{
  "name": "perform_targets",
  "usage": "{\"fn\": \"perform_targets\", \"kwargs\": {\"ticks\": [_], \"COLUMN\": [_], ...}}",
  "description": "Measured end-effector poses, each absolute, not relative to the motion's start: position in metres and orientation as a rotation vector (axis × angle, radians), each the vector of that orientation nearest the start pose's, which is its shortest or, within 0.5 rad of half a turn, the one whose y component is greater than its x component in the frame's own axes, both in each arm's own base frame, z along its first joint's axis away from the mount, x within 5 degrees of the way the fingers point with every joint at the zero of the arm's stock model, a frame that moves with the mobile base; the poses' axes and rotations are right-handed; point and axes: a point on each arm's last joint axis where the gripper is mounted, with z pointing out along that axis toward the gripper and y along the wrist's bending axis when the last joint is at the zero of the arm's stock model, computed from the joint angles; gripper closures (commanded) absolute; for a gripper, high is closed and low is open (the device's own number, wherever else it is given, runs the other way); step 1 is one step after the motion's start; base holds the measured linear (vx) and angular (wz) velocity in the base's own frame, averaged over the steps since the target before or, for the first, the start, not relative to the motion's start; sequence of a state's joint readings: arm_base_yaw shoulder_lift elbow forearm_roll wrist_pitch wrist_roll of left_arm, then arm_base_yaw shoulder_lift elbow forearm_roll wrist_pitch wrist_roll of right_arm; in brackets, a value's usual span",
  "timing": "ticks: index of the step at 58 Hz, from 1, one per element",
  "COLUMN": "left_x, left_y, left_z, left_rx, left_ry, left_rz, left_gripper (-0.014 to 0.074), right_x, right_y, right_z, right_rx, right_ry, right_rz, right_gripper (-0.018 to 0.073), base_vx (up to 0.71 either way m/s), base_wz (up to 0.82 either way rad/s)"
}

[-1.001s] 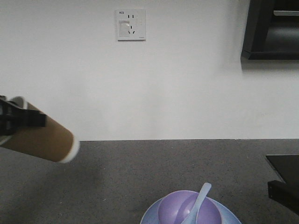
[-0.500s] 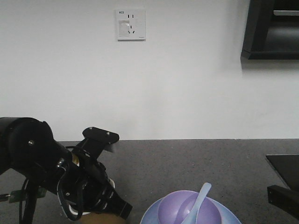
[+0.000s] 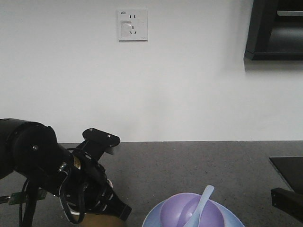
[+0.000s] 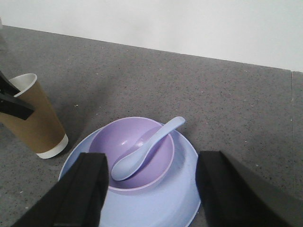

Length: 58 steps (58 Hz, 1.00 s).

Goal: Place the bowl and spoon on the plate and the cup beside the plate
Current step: 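Carry the brown paper cup with the left gripper beside the plate, then release the cup on the counter and lift the left gripper away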

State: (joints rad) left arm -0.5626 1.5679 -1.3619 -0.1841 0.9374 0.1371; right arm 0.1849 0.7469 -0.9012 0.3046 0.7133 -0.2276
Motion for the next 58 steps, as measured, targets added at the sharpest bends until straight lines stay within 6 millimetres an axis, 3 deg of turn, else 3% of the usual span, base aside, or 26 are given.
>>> {"fn": "perform_targets", "kwargs": {"ticks": [16, 29, 47, 58], "left_x": [0.276, 0.279, 0.28, 0.258], "left_y": [-0.19, -0.192, -0.193, -0.173], "left_z": [0.321, 0.34, 0.397, 0.452], "left_rx": [0.821, 0.81, 0.797, 0.785], "left_ry": [2.518, 2.466, 2.332, 2.055], "left_rz": [-0.378, -0.392, -0.423, -0.347], "left_gripper": [0.014, 0.0115, 0.0125, 0.0189], "right_x": [0.132, 0.132, 0.132, 0.132], "right_y": [0.043, 0.043, 0.043, 0.043], "right_z": [0.386, 0.386, 0.386, 0.386], "right_rx": [-0.307, -0.307, -0.307, -0.307], "right_ry": [2.003, 2.003, 2.003, 2.004], "right_rz": [0.32, 0.32, 0.32, 0.321], "right_gripper": [0.009, 0.009, 0.009, 0.009], "base_vx": [0.0, 0.0, 0.0, 0.0], "base_wz": [0.0, 0.0, 0.0, 0.0]}}
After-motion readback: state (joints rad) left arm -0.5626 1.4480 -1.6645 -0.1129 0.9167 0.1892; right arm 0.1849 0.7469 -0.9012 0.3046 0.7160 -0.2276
